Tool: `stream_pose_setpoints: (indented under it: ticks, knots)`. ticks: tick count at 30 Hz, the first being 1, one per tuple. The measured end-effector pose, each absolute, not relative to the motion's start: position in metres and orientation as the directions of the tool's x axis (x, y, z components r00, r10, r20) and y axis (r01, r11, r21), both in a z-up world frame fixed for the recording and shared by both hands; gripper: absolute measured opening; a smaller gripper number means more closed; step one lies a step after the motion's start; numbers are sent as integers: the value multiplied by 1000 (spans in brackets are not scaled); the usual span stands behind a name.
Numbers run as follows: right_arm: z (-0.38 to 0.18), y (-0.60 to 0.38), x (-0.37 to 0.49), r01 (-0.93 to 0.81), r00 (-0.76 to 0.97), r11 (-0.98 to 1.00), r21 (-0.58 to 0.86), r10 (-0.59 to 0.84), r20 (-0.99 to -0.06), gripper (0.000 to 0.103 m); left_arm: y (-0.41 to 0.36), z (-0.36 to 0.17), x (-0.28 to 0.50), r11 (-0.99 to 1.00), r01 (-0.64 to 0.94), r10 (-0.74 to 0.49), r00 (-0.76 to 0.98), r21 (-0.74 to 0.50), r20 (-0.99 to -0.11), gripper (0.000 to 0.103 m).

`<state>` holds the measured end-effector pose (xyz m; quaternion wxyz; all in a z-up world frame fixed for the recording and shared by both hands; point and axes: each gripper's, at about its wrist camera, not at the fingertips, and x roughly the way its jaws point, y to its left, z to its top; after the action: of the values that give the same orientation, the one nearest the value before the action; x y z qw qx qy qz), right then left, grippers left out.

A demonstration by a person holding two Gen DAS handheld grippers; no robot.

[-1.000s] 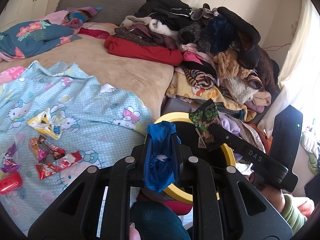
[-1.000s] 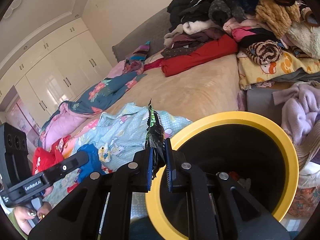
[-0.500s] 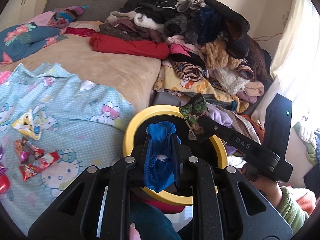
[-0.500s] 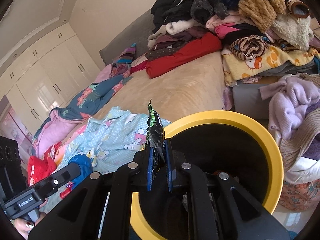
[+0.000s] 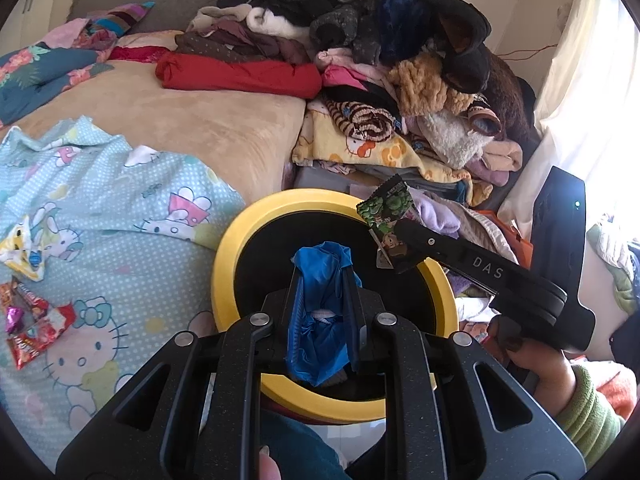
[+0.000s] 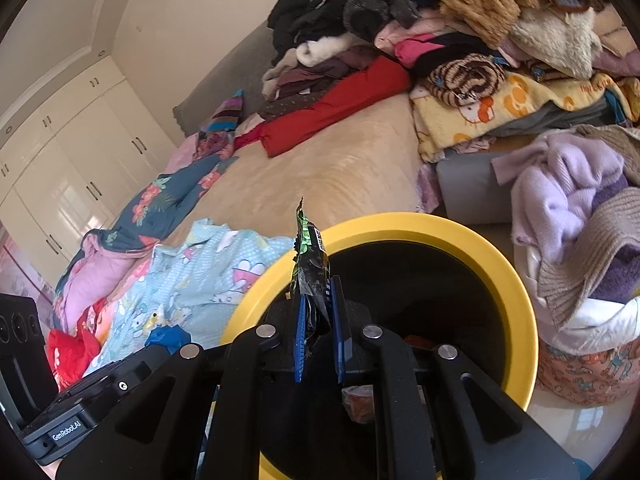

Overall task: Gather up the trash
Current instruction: 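Open both tools to drop the blue bag and green packet into the bin, then move both tools from the bin back to the candy wrappers on the bed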

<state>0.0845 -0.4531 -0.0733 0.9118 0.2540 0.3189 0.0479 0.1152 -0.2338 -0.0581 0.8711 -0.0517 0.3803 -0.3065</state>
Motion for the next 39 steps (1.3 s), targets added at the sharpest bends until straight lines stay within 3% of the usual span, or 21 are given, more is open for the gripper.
stream_pose_setpoints:
  ticks: [8, 13, 15, 17, 18, 20, 22, 29, 39]
  knots:
    - [-85, -462, 88, 104, 774, 861, 497, 244, -585, 11, -246, -73, 128, 809, 488, -566, 491, -328, -662, 12]
    - [-94, -468, 90, 134, 762, 846, 516, 245, -600, 19, -250, -80, 133, 805, 496, -569, 487, -326, -663, 14]
    - [-96, -470, 91, 147, 761, 840, 522, 240, -602, 28, -249, -79, 131, 809, 498, -563, 502, -313, -656, 27]
    - [-96, -472, 91, 154, 764, 838, 523, 235, -600, 35, -245, -77, 129, 820, 493, -547, 524, -291, -653, 50]
    - [-96, -472, 91, 156, 766, 838, 522, 232, -600, 38, -243, -75, 128, 825, 490, -541, 535, -282, -649, 54]
    - [-95, -471, 91, 160, 768, 841, 517, 224, -600, 41, -238, -72, 126, 835, 481, -527, 559, -267, -640, 71]
    - [-95, -470, 91, 163, 768, 842, 514, 219, -602, 47, -233, -68, 125, 834, 479, -532, 567, -273, -629, 79]
    - [-82, -456, 88, 147, 784, 867, 476, 191, -590, 54, -213, -52, 115, 867, 447, -483, 646, -221, -591, 92]
    - [-55, -417, 83, 72, 813, 916, 394, 175, -556, 65, -175, -28, 108, 915, 366, -397, 756, -166, -520, 92]
